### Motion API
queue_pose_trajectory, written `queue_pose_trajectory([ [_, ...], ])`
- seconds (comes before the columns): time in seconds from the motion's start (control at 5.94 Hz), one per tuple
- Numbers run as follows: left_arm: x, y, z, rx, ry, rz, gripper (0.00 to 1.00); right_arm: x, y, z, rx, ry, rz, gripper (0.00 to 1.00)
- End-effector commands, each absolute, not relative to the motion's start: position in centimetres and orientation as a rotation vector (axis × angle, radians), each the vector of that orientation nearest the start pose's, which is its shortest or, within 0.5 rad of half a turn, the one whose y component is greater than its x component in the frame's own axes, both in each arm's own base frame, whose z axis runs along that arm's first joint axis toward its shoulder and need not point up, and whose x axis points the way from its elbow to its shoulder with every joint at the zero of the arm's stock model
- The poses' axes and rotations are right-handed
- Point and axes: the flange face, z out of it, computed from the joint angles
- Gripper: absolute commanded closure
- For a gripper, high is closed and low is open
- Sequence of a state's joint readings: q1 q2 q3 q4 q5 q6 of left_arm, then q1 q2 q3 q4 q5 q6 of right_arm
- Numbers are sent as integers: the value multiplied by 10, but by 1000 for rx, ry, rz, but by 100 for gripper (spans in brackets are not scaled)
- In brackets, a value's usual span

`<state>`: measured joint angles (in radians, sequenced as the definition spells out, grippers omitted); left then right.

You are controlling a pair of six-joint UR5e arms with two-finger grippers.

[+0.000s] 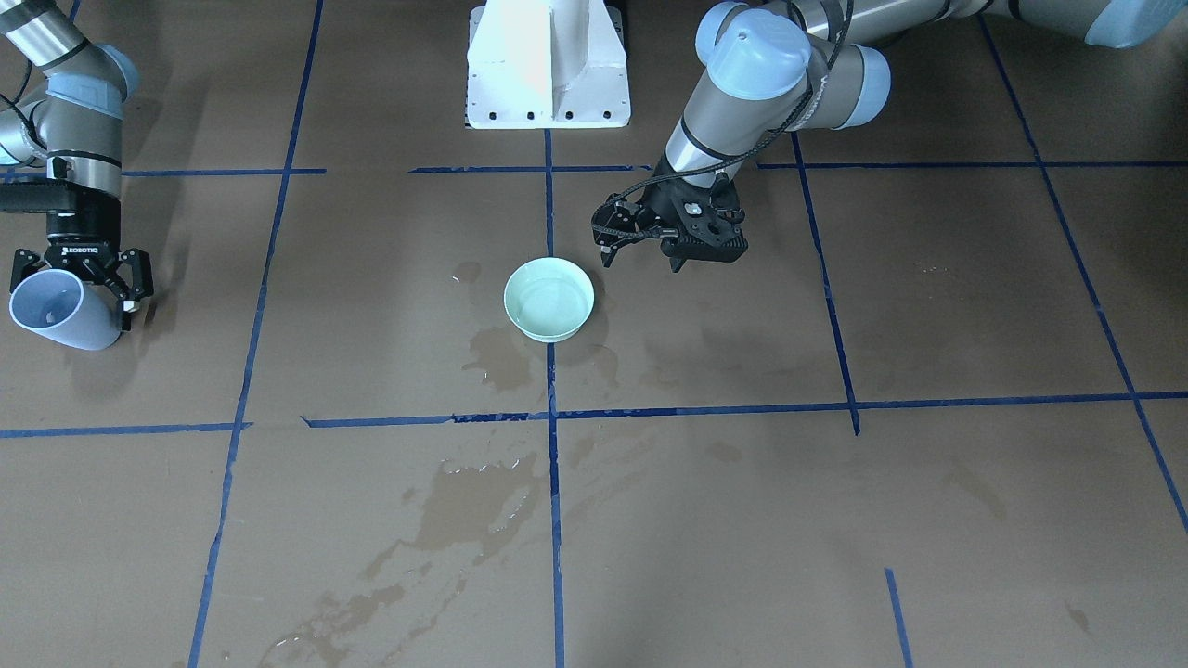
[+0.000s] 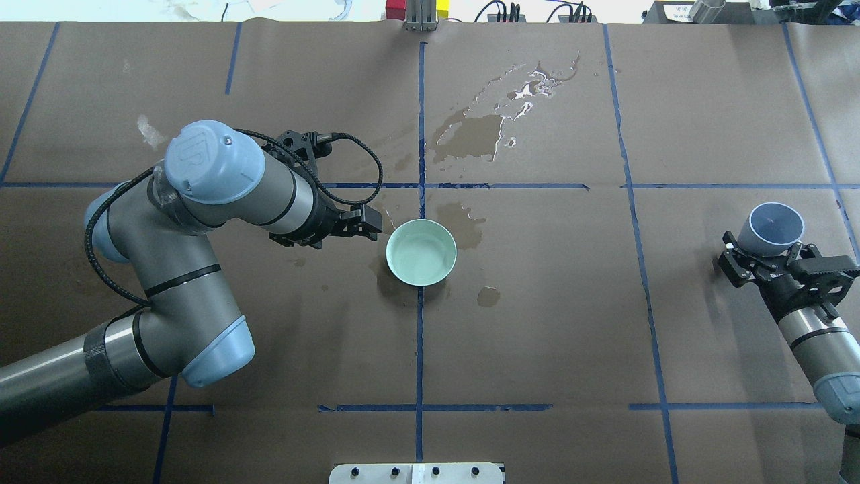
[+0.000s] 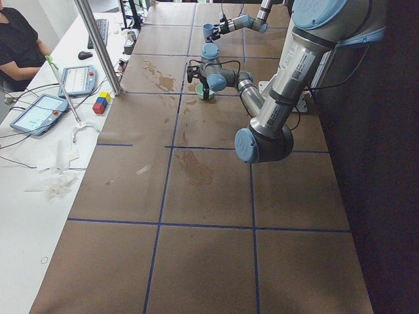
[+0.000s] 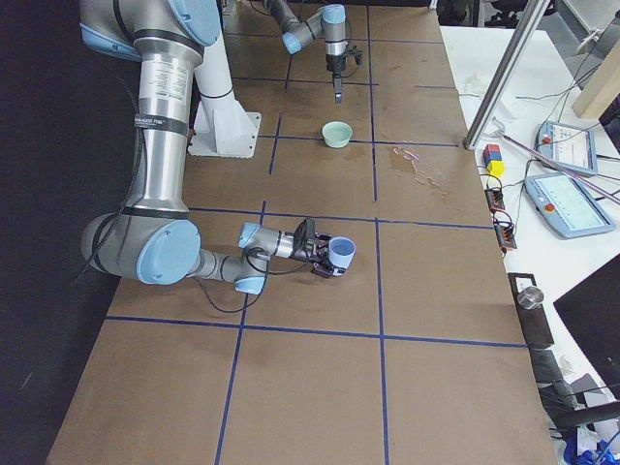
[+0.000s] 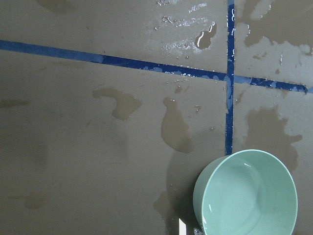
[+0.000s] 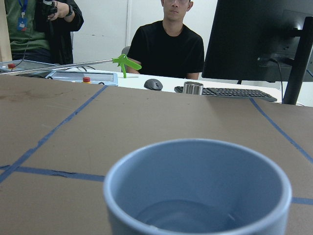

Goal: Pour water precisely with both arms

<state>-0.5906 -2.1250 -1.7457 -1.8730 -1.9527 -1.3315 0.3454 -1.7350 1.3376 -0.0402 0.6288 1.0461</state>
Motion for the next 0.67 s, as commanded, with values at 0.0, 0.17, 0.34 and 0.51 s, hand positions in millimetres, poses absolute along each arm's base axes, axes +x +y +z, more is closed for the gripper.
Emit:
queue_pose_trajectory([
  [0.0, 484, -440, 225, 92, 1070, -120, 0, -290, -335, 668, 1195, -583, 379, 1],
  [0.17, 484, -440, 225, 92, 1070, -120, 0, -288, -334, 669, 1196, -582, 381, 4],
  [0.34, 484, -440, 225, 92, 1069, -120, 0, -285, -334, 670, 1196, -582, 383, 16],
  [0.51, 484, -440, 225, 91, 1069, -122, 0, -282, -334, 670, 1205, -569, 365, 36],
])
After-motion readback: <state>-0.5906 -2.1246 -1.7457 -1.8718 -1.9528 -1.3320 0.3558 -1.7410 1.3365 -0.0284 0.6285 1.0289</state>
